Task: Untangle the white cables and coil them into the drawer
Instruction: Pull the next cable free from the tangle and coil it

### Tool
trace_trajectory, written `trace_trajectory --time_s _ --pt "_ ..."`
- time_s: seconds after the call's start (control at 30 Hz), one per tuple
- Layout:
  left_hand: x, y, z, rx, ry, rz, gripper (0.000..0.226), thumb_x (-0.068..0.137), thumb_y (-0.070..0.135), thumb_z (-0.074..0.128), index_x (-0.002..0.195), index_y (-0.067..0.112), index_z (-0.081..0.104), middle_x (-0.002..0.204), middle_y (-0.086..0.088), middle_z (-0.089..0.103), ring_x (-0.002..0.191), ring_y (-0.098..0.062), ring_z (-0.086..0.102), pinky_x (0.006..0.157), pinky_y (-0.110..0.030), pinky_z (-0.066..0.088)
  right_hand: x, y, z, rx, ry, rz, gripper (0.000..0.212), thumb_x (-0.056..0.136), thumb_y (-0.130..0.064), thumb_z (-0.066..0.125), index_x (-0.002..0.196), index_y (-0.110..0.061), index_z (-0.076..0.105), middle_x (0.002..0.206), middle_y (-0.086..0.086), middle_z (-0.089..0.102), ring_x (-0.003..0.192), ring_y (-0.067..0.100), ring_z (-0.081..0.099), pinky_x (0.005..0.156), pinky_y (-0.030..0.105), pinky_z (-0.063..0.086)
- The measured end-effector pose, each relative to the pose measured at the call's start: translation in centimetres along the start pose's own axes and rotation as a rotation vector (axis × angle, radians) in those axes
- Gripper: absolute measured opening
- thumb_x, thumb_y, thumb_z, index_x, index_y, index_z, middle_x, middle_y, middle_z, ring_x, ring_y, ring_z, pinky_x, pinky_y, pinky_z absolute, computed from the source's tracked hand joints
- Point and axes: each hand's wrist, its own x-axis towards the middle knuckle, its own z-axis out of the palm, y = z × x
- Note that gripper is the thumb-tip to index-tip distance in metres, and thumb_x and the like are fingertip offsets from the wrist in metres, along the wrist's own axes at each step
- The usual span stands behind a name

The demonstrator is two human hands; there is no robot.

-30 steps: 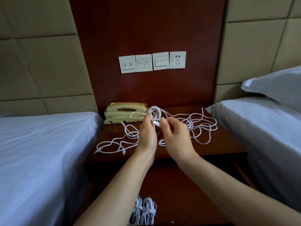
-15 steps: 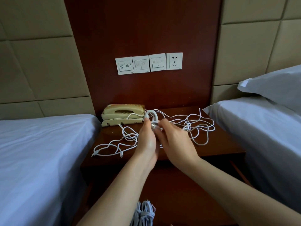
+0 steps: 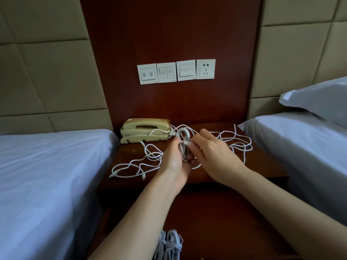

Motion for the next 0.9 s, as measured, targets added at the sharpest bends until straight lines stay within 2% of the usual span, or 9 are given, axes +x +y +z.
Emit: trace_trajectory --time_s 0.1,0.2,0.3,0.37,0.43,0.5,0.63,0.8,0.9 --pt "0.0 0.0 -0.1 -0.018 -0.014 -0.023 0.036 0.102 0.026 0.027 0.083 0.012 0.054 0.065 -0.004 0.046 0.055 -0.012 0.037 0.04 -0.014 0.039 0.1 0.2 -0.2 -0.046 -0.047 -0.028 0.023 0.098 -0.028 0.041 0.09 -0.01 0.054 0.089 -0.001 0.038 0.072 0.032 0.054 0.065 0.047 0.045" --pt "-0.1 -0.1 0.1 0.037 -0.02 0.001 0.035 0.102 0.027 0.026 0.093 0.01 0.055 0.074 -0.008 0.054 0.064 -0.015 0.047 0.053 -0.022 0.045 0.4 0.2 0.0 -0.008 -0.043 0.016 0.023 0.098 -0.026 0.042 0.084 -0.012 0.053 0.088 0.001 0.042 0.073 0.029 0.053 0.067 0.044 0.044" --pt "-0.2 -0.3 0.5 0.126 0.016 0.073 0.039 0.103 0.032 0.026 0.094 0.008 0.056 0.087 -0.014 0.055 0.077 -0.019 0.053 0.063 -0.027 0.047 0.7 0.1 0.0 0.138 -0.024 0.155 0.024 0.095 -0.023 0.051 0.075 -0.01 0.057 0.081 0.006 0.058 0.072 0.024 0.056 0.065 0.034 0.043" --pt "-0.3 -0.6 0.7 0.132 0.029 0.13 0.041 0.103 0.033 0.026 0.095 0.009 0.058 0.093 -0.014 0.06 0.084 -0.019 0.059 0.076 -0.031 0.049 0.7 -0.1 -0.1 0.241 0.049 0.245 0.021 0.092 -0.022 0.057 0.077 -0.008 0.063 0.074 0.003 0.064 0.067 0.017 0.059 0.058 0.02 0.041" --pt "-0.2 -1.0 0.6 0.132 0.038 0.186 0.039 0.102 0.034 0.028 0.095 0.014 0.061 0.101 -0.013 0.064 0.101 -0.023 0.062 0.096 -0.04 0.047 0.5 -0.4 0.0 0.266 0.132 0.28 0.018 0.091 -0.021 0.059 0.077 -0.009 0.059 0.07 -0.007 0.057 0.064 0.003 0.054 0.056 0.01 0.039" --pt "-0.2 -1.3 0.5 0.148 0.043 0.219 0.04 0.102 0.035 0.029 0.09 0.018 0.063 0.103 -0.014 0.065 0.11 -0.03 0.059 0.104 -0.049 0.041 0.2 -0.6 0.5 0.306 0.187 0.291 0.017 0.09 -0.017 0.06 0.077 -0.012 0.052 0.065 -0.014 0.047 0.062 -0.011 0.051 0.057 0.006 0.036" --pt "-0.3 -1.4 0.2 0.161 0.009 0.214 0.041 0.101 0.038 0.03 0.098 0.016 0.065 0.109 -0.017 0.066 0.11 -0.029 0.06 0.104 -0.05 0.041 -0.3 -0.6 1.2 0.383 0.254 0.304 0.018 0.09 -0.015 0.061 0.076 -0.01 0.05 0.058 -0.011 0.048 0.06 -0.02 0.048 0.056 0.006 0.037" --pt "-0.4 -1.2 0.1 0.181 -0.016 0.254 0.041 0.084 0.047 0.039 0.089 0.017 0.066 0.103 -0.013 0.067 0.112 -0.03 0.059 0.105 -0.049 0.04 -0.1 -1.3 2.2 0.552 0.322 0.424 0.021 0.089 -0.019 0.063 0.071 -0.015 0.054 0.064 -0.005 0.058 0.055 -0.001 0.053 0.052 0.011 0.038" --pt "-0.4 -0.7 -0.1 0.201 -0.022 0.272 0.038 0.09 0.044 0.039 0.084 0.016 0.064 0.093 -0.01 0.065 0.105 -0.031 0.06 0.102 -0.048 0.043 0.1 -1.5 2.2 0.649 0.285 0.451 0.018 0.089 -0.021 0.062 0.075 -0.01 0.059 0.067 0.001 0.063 0.061 0.01 0.06 0.061 0.028 0.051"
